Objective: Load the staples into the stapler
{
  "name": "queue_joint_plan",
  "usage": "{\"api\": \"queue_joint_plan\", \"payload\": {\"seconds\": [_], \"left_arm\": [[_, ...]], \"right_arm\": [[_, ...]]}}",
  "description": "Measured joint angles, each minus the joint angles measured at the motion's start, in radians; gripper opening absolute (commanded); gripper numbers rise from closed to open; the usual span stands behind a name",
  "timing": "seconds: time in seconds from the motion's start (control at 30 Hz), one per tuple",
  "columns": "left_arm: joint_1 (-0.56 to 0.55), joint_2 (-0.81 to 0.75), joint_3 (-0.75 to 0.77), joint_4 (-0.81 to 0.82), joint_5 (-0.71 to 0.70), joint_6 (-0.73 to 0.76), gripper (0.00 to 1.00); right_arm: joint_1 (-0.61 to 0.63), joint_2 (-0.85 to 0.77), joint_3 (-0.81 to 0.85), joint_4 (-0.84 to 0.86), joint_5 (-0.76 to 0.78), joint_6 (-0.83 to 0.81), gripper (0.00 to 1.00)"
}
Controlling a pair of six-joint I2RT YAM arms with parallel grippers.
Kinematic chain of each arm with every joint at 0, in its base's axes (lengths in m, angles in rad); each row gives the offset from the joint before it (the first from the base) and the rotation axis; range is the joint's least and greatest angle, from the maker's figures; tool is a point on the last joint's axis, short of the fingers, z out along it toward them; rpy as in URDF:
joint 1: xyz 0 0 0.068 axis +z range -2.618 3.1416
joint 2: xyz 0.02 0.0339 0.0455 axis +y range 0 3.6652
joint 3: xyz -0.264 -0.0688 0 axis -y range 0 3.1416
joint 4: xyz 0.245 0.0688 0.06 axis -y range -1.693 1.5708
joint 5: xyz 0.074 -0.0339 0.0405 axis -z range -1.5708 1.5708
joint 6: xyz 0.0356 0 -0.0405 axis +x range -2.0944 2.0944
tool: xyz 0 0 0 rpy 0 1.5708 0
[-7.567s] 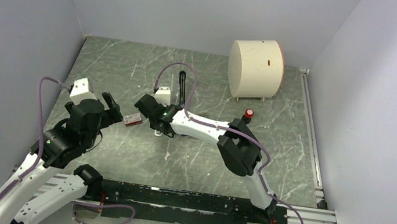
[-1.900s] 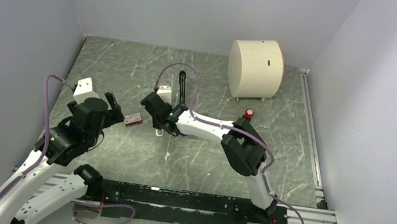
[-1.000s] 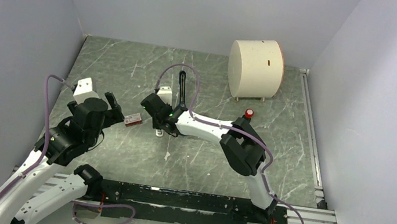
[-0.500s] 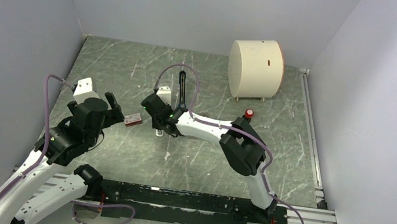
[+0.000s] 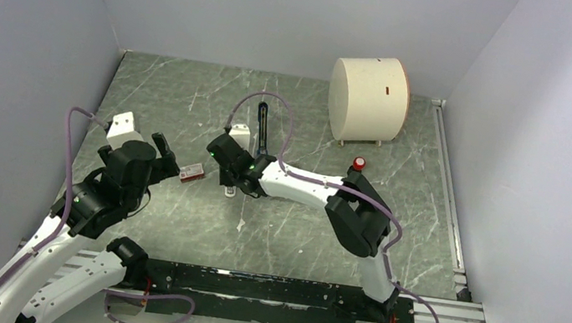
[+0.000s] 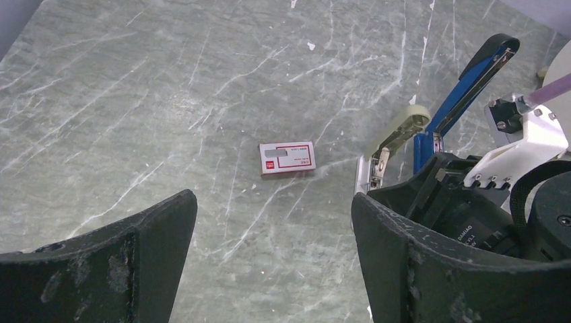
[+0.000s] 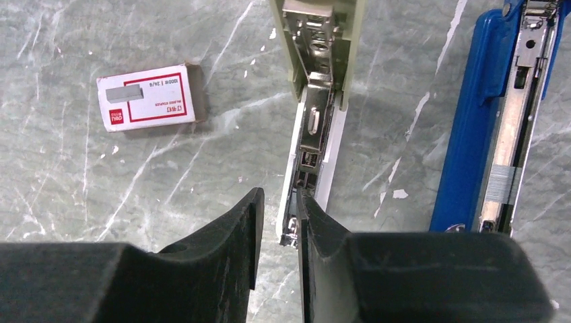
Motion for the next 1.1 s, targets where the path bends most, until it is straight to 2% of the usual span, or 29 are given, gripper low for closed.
{"api": "queue_joint_plan", "payload": {"seconds": [0.2, 0.77, 0.87, 1.1], "left_arm": [[0.000, 0.000, 0.000, 0.000, 0.000, 0.000, 0.89], [0.000, 0.000, 0.000, 0.000, 0.000, 0.000, 0.90], [0.000, 0.000, 0.000, 0.000, 0.000, 0.000, 0.89], [0.000, 0.000, 0.000, 0.000, 0.000, 0.000, 0.89]], "right_arm": [[0.000, 0.006, 0.005, -0.002, -0.016, 0.007, 0.33], [-0.002, 0.054, 0.042, -0.024, -0.012, 0.014, 0.35], [-0.002, 0.056, 0.046, -0.026, -0.013, 0.014, 0.32], [-0.007, 0.056, 0.047, -0.023, -0.032, 0.007, 0.14]]}}
